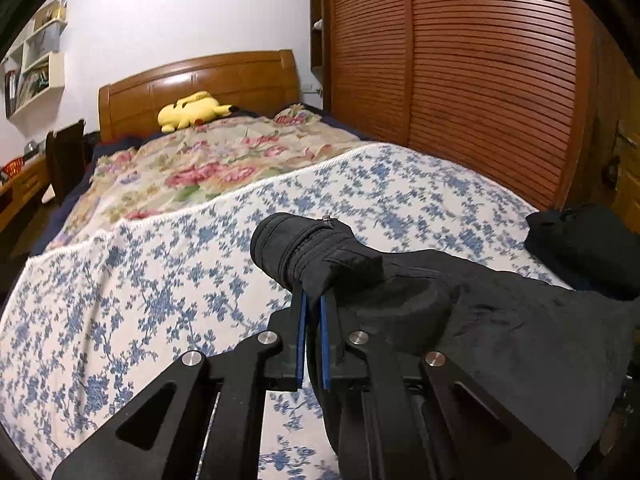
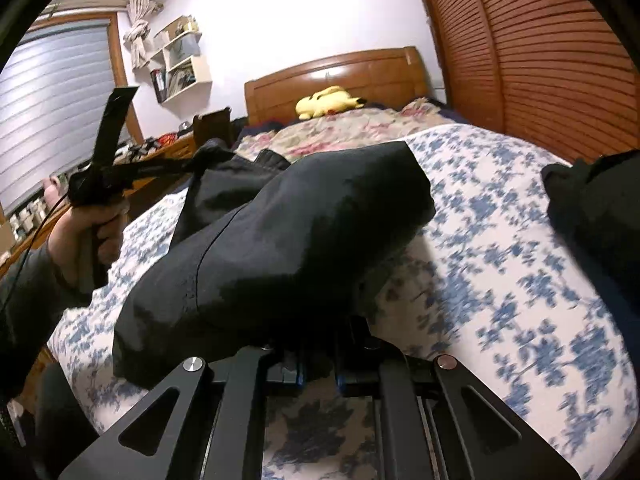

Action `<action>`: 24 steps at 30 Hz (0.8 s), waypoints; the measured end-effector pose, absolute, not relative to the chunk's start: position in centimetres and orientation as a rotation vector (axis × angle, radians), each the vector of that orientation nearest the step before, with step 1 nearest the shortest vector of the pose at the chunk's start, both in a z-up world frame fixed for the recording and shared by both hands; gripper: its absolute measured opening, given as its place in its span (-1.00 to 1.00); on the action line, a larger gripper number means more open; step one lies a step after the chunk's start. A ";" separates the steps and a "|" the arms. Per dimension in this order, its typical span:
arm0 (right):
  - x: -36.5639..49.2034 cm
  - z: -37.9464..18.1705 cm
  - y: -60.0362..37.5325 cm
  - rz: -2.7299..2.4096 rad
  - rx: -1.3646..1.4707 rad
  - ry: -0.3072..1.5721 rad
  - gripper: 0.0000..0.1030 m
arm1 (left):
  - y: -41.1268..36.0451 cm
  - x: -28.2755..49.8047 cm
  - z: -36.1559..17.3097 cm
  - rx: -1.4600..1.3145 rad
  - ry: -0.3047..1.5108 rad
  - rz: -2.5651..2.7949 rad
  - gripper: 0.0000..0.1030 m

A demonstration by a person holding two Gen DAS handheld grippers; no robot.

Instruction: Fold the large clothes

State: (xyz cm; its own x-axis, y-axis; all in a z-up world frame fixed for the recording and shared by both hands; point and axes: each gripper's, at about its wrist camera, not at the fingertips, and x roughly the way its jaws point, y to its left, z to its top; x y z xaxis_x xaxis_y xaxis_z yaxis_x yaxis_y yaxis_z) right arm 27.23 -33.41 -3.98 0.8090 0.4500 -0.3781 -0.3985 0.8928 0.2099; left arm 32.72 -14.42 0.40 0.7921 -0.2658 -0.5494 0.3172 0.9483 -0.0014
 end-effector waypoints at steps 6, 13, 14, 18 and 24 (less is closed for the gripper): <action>27.8 -1.5 -36.7 0.429 0.109 0.391 -0.81 | -18.3 31.9 4.7 0.104 0.513 -0.330 -0.87; 25.7 5.8 -43.9 0.312 0.024 0.285 -0.81 | -26.6 31.4 11.1 0.117 0.413 -0.416 -0.88; 25.2 7.0 -45.4 0.283 0.008 0.271 -0.81 | -27.7 31.4 11.7 0.118 0.404 -0.429 -0.88; 22.5 10.7 -51.4 0.158 -0.037 0.232 -0.81 | -34.8 30.5 15.1 0.116 0.358 -0.525 -0.88; 19.3 13.9 -60.6 -0.065 -0.092 0.220 -0.81 | -44.9 29.7 16.7 0.106 0.346 -0.645 -0.88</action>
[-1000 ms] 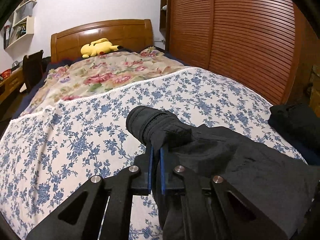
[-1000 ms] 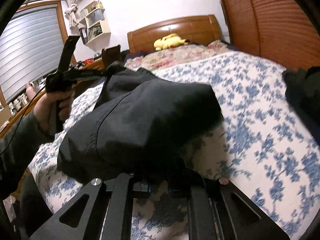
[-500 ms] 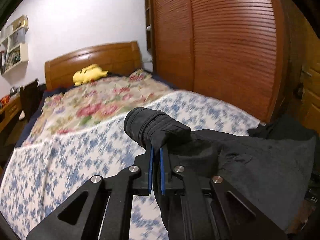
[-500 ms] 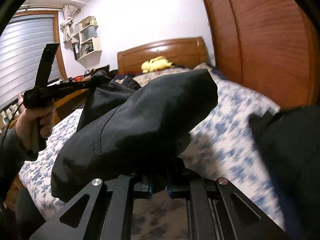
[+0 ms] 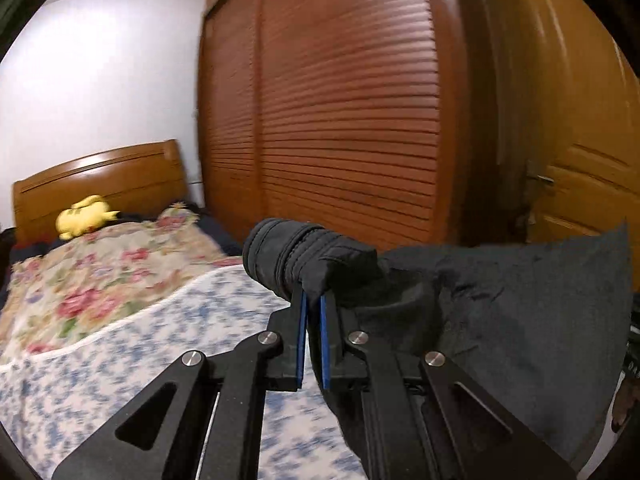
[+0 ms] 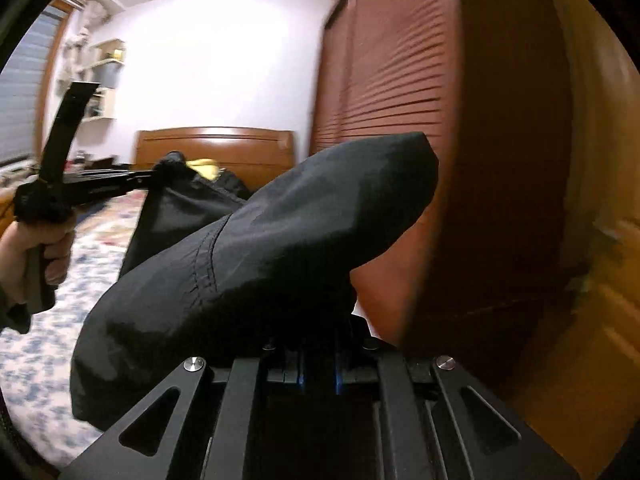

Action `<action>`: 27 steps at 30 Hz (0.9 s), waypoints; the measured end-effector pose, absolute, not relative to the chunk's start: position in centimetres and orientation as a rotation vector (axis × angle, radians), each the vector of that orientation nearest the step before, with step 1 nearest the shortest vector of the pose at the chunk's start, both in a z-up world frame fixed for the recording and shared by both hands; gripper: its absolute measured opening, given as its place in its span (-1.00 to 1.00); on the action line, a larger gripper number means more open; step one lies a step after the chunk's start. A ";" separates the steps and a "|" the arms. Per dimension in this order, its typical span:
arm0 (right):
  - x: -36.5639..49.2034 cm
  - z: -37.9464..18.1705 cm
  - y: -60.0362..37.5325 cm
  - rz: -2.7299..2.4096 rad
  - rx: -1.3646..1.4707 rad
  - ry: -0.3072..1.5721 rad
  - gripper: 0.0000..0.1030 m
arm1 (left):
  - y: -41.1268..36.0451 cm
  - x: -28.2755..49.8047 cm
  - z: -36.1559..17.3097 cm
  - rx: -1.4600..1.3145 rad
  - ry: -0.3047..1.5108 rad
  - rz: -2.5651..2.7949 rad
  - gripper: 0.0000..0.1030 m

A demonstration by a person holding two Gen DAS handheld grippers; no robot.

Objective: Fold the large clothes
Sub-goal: 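Lift the jacket bundle with both grippers and carry it toward the wardrobe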

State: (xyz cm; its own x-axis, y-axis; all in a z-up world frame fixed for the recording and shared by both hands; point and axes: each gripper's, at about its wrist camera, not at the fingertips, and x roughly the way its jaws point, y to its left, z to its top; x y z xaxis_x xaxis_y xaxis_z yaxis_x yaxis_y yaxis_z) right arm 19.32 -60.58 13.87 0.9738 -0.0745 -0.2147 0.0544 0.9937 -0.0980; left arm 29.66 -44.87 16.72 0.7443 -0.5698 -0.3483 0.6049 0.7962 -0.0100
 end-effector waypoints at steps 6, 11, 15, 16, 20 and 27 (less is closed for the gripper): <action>19.2 8.8 -69.0 -0.217 -0.022 0.367 -0.81 | -52.2 29.8 10.3 0.241 0.468 -0.727 -0.87; 19.2 4.6 -72.3 -0.241 0.037 0.455 -0.77 | -51.6 28.8 7.2 0.288 0.480 -0.739 -0.87; 18.2 5.4 -72.1 -0.294 0.063 0.430 -0.21 | -49.1 27.2 6.9 0.279 0.502 -0.774 -0.66; 18.0 5.7 -70.9 -0.300 0.068 0.410 -0.12 | -48.2 26.7 6.8 0.274 0.496 -0.779 -0.56; 17.3 8.0 -67.4 -0.294 0.037 0.337 -0.03 | -45.0 24.4 6.6 0.236 0.484 -0.821 -0.29; 18.6 10.6 -61.9 -0.176 -0.015 0.315 0.13 | -39.8 20.6 7.2 0.216 0.434 -0.819 0.36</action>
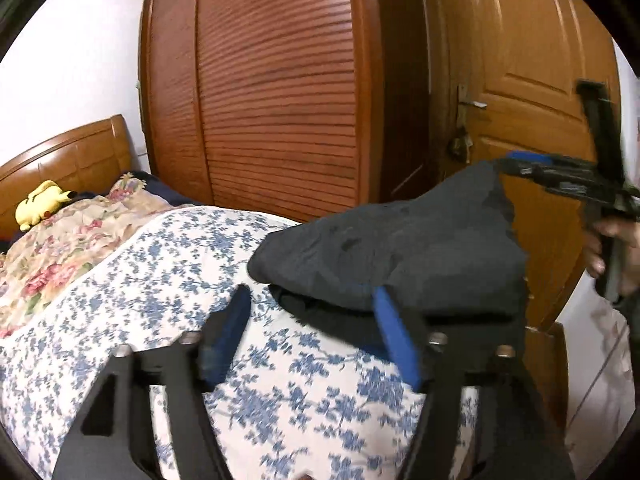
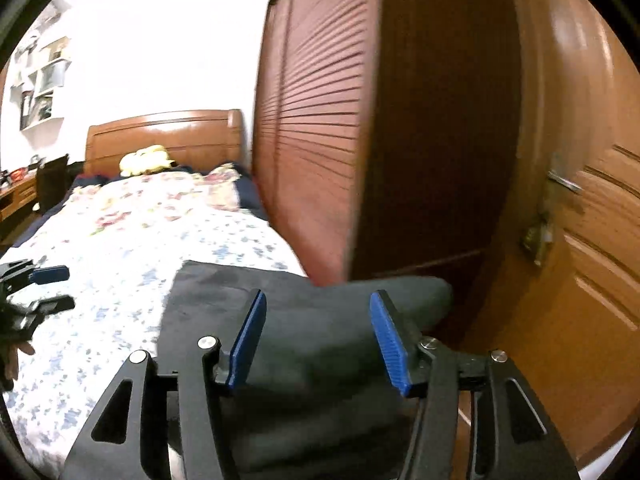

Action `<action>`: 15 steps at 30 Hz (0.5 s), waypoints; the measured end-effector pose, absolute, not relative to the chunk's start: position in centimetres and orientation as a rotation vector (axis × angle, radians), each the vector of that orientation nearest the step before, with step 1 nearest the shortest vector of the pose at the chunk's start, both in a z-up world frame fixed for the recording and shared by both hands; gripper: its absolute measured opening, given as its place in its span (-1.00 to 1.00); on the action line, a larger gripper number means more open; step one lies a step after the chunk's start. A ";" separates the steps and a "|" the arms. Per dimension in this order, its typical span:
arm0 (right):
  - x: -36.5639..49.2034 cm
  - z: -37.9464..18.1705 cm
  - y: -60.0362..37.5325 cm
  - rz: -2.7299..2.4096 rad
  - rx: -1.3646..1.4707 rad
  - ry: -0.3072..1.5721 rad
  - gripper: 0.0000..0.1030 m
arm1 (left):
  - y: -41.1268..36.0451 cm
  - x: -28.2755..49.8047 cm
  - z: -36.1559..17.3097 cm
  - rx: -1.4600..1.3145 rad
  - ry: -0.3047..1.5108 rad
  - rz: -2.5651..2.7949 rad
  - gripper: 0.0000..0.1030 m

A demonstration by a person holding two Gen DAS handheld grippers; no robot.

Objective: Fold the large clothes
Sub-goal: 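Lift the jacket bundle with both grippers and carry it toward the wardrobe, then lower the bundle onto the cabinet by the wardrobe and open both grippers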

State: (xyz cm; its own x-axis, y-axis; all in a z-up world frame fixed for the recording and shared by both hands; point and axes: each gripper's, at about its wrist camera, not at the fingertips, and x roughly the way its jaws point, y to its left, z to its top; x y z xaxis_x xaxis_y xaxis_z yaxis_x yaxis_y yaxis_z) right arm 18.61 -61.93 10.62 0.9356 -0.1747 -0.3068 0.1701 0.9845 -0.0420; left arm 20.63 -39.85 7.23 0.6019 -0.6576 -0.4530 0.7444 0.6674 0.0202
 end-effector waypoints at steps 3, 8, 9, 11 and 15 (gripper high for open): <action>19.7 8.8 -60.9 -0.166 -0.034 0.362 0.15 | -37.8 19.0 8.0 0.238 0.393 -0.812 0.49; 24.1 6.6 -62.4 -0.260 -0.013 0.499 0.15 | -34.0 17.0 9.1 0.223 0.369 -0.795 0.55; 24.1 6.1 -62.6 -0.267 0.012 0.522 0.15 | -33.2 16.5 9.2 0.220 0.367 -0.790 0.58; 23.8 5.5 -63.1 -0.273 0.036 0.539 0.15 | -32.0 15.9 9.2 0.219 0.363 -0.776 0.59; 22.6 6.4 -63.2 -0.302 0.058 0.536 0.16 | -29.4 14.9 8.9 0.220 0.360 -0.748 0.62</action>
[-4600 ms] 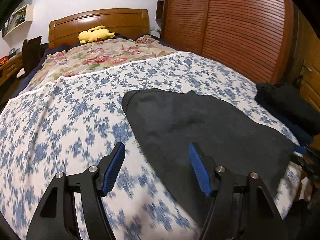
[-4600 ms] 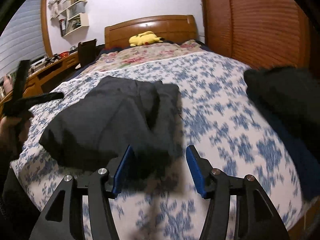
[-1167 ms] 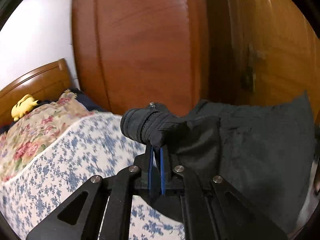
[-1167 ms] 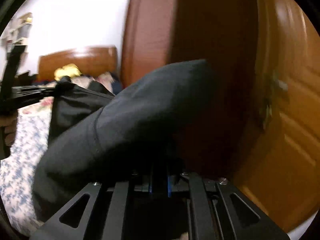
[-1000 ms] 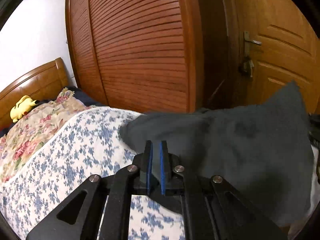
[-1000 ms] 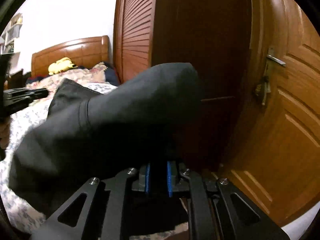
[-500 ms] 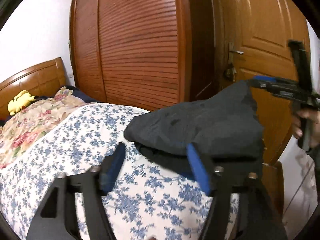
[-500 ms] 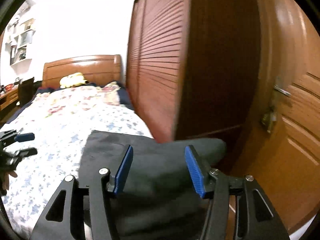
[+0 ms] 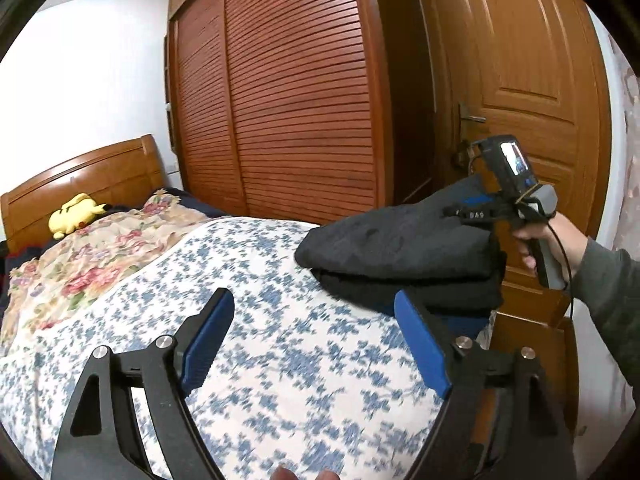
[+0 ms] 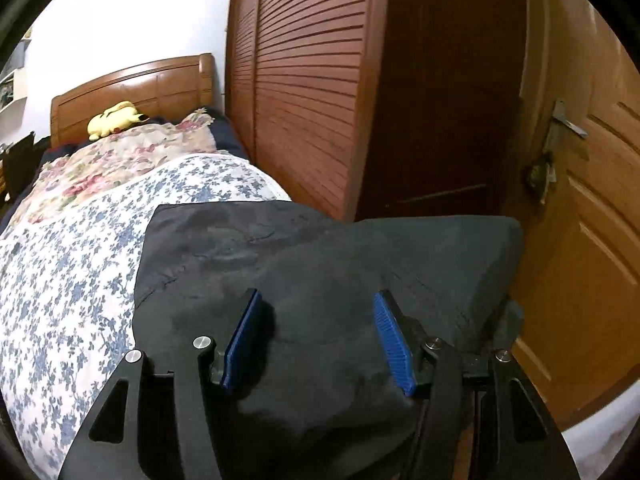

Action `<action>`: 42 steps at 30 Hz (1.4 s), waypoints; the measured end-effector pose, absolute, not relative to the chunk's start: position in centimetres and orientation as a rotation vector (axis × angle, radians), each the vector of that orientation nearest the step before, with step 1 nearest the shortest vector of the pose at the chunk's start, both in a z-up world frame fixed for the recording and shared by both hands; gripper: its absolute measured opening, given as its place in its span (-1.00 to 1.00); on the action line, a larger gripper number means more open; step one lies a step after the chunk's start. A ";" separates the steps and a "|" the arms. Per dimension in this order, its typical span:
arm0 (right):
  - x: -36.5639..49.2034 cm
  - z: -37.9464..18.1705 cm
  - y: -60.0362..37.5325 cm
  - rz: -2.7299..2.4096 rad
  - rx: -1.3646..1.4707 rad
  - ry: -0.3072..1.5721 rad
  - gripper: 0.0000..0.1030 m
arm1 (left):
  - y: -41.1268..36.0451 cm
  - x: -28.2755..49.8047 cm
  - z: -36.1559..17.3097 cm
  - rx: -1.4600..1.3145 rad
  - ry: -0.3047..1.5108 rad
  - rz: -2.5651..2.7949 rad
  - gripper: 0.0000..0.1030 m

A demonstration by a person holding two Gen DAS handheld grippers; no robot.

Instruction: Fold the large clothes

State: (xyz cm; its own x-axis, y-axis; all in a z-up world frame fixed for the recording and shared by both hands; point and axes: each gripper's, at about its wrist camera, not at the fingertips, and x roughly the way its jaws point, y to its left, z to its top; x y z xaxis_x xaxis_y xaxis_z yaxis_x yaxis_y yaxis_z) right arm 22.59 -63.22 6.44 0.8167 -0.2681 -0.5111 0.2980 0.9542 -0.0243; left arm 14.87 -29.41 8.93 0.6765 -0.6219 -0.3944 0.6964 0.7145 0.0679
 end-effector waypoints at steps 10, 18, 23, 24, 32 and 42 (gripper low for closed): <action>19.6 8.4 -56.9 -0.271 -0.007 0.455 0.43 | -24.8 13.9 7.6 0.192 0.385 -0.694 0.63; 22.4 5.3 -60.8 -0.293 0.062 0.565 0.44 | -21.6 12.6 6.4 0.165 0.410 -0.666 0.64; 22.7 4.3 -62.0 -0.302 0.110 0.610 0.44 | -18.3 12.0 5.6 0.135 0.428 -0.618 0.65; 22.6 4.5 -61.8 -0.307 0.109 0.609 0.44 | -17.5 11.9 5.5 0.127 0.431 -0.605 0.65; 20.7 6.3 -55.4 -0.327 0.016 0.499 0.45 | -11.4 10.6 4.6 0.076 0.440 -0.471 0.65; 18.2 4.9 -41.3 -0.014 -0.018 0.436 0.74 | -6.7 10.7 0.8 0.065 0.472 -0.298 0.65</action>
State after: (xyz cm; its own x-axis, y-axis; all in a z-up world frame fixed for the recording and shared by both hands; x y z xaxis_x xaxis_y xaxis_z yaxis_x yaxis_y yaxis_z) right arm 18.19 -41.33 4.95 0.9064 -0.0177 -0.4221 0.0101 0.9997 -0.0201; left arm 10.71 -6.66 0.78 0.8480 -0.2678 -0.4573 0.2978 0.9546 -0.0068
